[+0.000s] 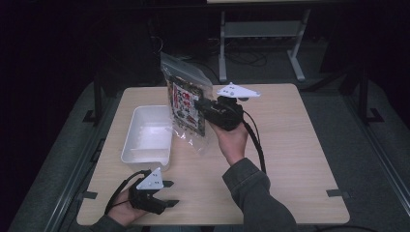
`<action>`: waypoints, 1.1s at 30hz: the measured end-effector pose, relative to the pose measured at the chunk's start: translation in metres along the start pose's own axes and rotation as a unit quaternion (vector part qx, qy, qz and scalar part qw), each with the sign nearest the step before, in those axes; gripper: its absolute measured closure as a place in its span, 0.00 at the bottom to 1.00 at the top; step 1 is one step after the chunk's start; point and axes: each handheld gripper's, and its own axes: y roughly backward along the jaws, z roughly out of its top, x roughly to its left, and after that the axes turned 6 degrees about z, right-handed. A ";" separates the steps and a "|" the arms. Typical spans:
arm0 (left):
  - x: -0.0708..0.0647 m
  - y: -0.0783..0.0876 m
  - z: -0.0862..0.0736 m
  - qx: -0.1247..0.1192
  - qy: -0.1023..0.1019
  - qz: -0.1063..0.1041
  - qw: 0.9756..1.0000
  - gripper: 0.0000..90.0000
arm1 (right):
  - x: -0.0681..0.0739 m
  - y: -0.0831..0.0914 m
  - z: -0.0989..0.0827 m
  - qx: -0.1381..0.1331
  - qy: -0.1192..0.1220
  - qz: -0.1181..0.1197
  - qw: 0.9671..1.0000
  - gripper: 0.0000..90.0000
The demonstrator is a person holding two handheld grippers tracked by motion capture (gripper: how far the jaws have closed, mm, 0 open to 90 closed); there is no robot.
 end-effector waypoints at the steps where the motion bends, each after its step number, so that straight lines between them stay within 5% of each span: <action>1: 0.000 0.001 -0.001 0.000 0.000 0.001 1.000 0.41 | 0.001 -0.002 0.001 -0.001 0.000 0.001 1.000 0.83; 14: -0.001 0.006 -0.006 0.001 -0.003 0.002 1.000 0.41 | 0.025 -0.047 0.008 -0.007 0.009 0.009 1.000 0.83; 33: 0.001 0.011 -0.013 0.003 -0.001 0.008 1.000 0.39 | 0.039 -0.109 -0.002 0.006 0.010 -0.020 1.000 0.83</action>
